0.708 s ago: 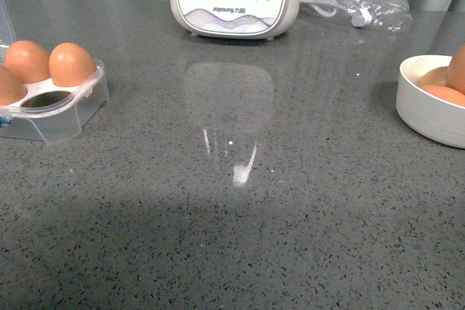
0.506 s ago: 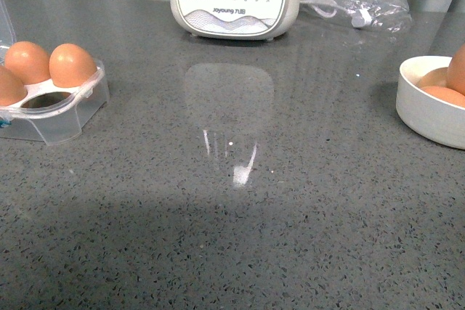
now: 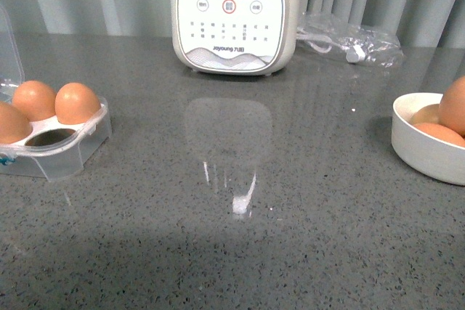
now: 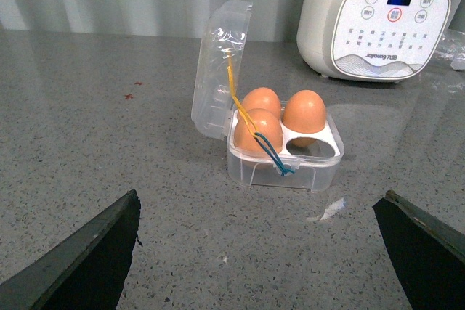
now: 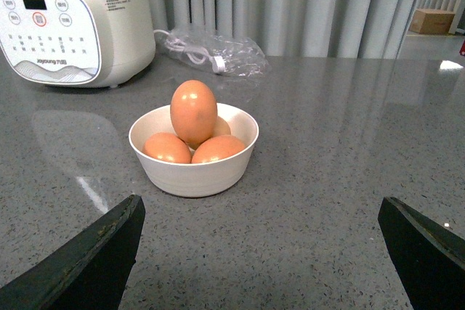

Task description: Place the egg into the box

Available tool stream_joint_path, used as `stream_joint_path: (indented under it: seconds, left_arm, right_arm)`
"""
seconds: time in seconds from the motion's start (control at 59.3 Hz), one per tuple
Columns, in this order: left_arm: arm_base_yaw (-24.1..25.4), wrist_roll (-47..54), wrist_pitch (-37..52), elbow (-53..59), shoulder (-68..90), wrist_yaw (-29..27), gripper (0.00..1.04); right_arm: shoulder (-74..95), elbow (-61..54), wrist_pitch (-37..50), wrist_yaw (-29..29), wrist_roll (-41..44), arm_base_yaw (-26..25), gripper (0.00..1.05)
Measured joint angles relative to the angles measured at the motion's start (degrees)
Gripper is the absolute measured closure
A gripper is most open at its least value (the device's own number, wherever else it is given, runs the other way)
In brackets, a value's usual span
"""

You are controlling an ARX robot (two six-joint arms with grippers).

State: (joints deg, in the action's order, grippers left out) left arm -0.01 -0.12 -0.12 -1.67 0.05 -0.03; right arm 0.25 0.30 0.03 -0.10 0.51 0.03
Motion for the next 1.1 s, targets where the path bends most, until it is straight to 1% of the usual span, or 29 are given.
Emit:
stream_joint_path:
  seconds: [0.776,0.843,0.894,0.944,0.995,1.029,1.079,1.096]
  left_arm:
    - [0.0,0.0,0.0,0.0,0.0,0.0,0.07]
    - [0.0,0.0,0.0,0.0,0.0,0.0,0.07]
    - [0.0,0.0,0.0,0.0,0.0,0.0,0.07]
    - [0.0,0.0,0.0,0.0,0.0,0.0,0.07]
    - [0.0,0.0,0.0,0.0,0.0,0.0,0.07]
    - [0.0,0.0,0.0,0.0,0.0,0.0,0.07]
    - [0.0,0.0,0.0,0.0,0.0,0.0,0.07]
    - [0.0,0.0,0.0,0.0,0.0,0.0,0.07]
  right_arm:
    - [0.0,0.0,0.0,0.0,0.0,0.0,0.07]
    - [0.5,0.0,0.2,2.5,0.0,0.5,0.07]
    - [2.5,0.1,2.6,2.8,0.0,0.4,0.07]
    - [7.5,0.4,8.4,-0.6,-0.4,-1.7,0.07]
    - [15.6,1.8,16.8,-4.7,-1.0,-5.2,0.07]
    - [19.0,2.5,20.2,-6.3,-1.2,-6.6,0.07]
    - [27.6,5.0,28.0,-9.3,-2.0,-9.3,0.07]
    - [28.8,5.4,29.0,-9.7,-2.1,-9.6,0.07]
